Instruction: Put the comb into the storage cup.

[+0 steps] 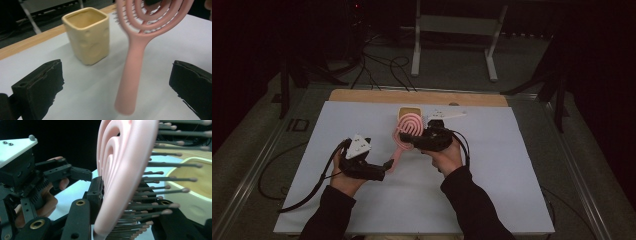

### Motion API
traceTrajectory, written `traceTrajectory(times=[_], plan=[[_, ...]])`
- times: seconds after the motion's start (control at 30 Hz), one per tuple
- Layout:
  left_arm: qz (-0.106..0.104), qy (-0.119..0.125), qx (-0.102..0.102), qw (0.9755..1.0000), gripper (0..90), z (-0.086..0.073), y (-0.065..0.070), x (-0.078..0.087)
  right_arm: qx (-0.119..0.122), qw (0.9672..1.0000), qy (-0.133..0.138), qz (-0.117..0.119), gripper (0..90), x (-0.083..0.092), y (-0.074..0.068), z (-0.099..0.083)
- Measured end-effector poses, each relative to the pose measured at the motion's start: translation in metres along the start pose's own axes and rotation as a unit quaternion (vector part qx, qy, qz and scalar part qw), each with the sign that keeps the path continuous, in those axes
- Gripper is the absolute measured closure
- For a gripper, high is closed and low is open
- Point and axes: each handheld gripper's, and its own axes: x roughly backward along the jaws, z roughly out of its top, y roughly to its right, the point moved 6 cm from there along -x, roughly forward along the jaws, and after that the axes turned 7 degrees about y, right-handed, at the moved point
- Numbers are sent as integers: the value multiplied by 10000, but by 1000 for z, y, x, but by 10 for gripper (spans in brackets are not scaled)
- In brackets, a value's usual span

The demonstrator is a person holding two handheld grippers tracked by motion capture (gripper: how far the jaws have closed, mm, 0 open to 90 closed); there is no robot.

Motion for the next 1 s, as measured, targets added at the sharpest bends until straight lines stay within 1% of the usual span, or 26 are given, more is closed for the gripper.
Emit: traceTrajectory(times=[0.03,0.07,0.13,0.17,0.2,0.23,0.33,0.47,0.5,0.53,0.57,0.67,0.7,0.73,0.8,0.83,0.9,1.0], plan=[[172,63,-46,9998,0,-4,-3,5,3,10000,-1,-18,636,1,1,1],[285,73,-38,9996,0,-8,-6,9,-24,10000,32,-19,636,2,2,3],[366,82,-33,9993,0,-14,-10,15,-20,10000,74,-51,637,5,4,5],[366,82,-33,9993,0,-14,-10,15,-21,9999,82,-72,636,6,4,6],[392,99,73,9992,0,-22,-14,21,-20,9999,90,-86,636,7,6,6],[369,67,138,9992,0,-27,-17,23,-13,9999,95,-94,636,8,6,7],[365,53,187,9991,0,-37,-21,28,-4,9999,101,-140,636,9,8,8],[280,243,249,9990,0,-48,-23,36,-3,9998,106,-172,636,11,9,11],[280,243,249,9990,0,-48,-23,36,6,9998,120,-177,636,11,9,12],[272,354,248,9987,0,-53,-23,40,18,9998,131,-174,636,11,9,13],[265,397,250,9985,0,-56,-23,42,6,9998,133,-175,636,12,9,14],[305,457,226,9982,0,-65,-22,48,17,9997,139,-204,636,12,9,17],[359,464,223,9980,0,-69,-22,50,22,9997,141,-213,636,12,9,18],[400,441,217,9980,0,-71,-22,51,7,9997,147,-215,636,13,9,18],[447,445,268,9976,0,-76,-23,55,-4,9997,148,-214,636,12,10,19],[509,441,278,9973,0,-79,-24,56,-12,9996,150,-231,636,12,11,19],[606,417,227,9970,1,-84,-24,56,-29,9996,160,-246,636,11,11,20],[623,359,215,9972,1,-89,-24,56,-45,9995,193,-253,636,9,12,22]])
